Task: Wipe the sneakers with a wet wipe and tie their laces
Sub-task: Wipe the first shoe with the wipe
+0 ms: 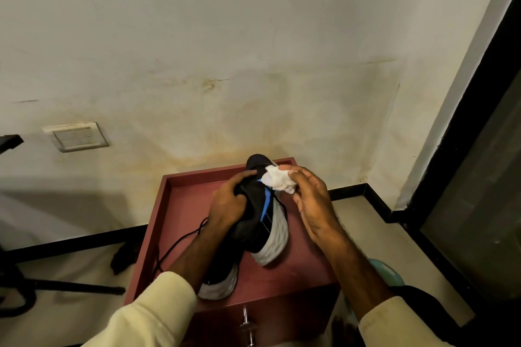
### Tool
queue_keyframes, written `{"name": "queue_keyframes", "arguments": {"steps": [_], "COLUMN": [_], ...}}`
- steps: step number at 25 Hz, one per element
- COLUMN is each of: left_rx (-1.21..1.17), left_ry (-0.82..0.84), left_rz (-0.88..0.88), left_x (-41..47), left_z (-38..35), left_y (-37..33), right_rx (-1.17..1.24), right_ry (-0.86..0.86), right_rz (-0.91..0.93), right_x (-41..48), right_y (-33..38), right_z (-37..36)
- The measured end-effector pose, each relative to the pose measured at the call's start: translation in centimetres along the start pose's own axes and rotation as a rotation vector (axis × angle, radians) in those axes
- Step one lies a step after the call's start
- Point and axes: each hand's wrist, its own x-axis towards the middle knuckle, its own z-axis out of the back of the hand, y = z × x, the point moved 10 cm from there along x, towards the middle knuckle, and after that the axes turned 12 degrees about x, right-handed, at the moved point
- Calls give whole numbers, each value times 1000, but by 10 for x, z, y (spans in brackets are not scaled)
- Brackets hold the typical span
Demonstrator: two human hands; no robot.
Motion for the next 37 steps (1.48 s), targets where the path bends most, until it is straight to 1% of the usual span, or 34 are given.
{"name": "queue_keyframes", "arguments": {"steps": [3,6,8,10,11,14,15,17,20,23,25,28,29,31,33,35,37], "left_rx": [-223,-402,-498,-507,-503,-513,-537,-580,-579,-588,-591,-571,-584,-632,-661,-669,-675], "left_ry": [-61,-137,-178,-199,-200,-199,-209,-229,-250,-281,-287,-283,-285,-295,-294,-274,-260], "left_rz": [63,101,80,0,-56,-188,-192,-166,-144,-180,-178,-155,-145,-117,-79,-44,-35], "left_x": [1,-5,-13,-17,-18,-24,-26,-28,-28,-25,-24,-21,-19,-16,-13,-12,-13], "left_z": [35,61,70,77,81,87,89,89,87,90,91,90,90,88,87,82,77], "left_y": [22,50,62,60,54,38,36,43,50,49,48,48,50,57,64,66,66], "right_rx": [-67,-194,-244,-260,-295,-541,-616,-733,-846,-882,-916,-932,-942,-1030,-1142,-1191,-1163], "right_ry": [79,244,315,349,359,379,381,391,479,549,517,410,423,559,696,680,570], "right_rz": [38,120,129,151,204,479,550,618,584,518,572,724,771,833,801,775,730], "right_x": [-6,-15,-19,-24,-29,-53,-61,-74,-87,-92,-90,-97,-104,-122,-130,-122,-102], "right_y": [2,7,-2,-12,-12,7,13,15,2,-8,-4,18,23,13,-13,-24,-20], "right_z": [-21,-56,-77,-94,-99,-110,-110,-110,-108,-109,-110,-111,-115,-126,-131,-129,-124]}}
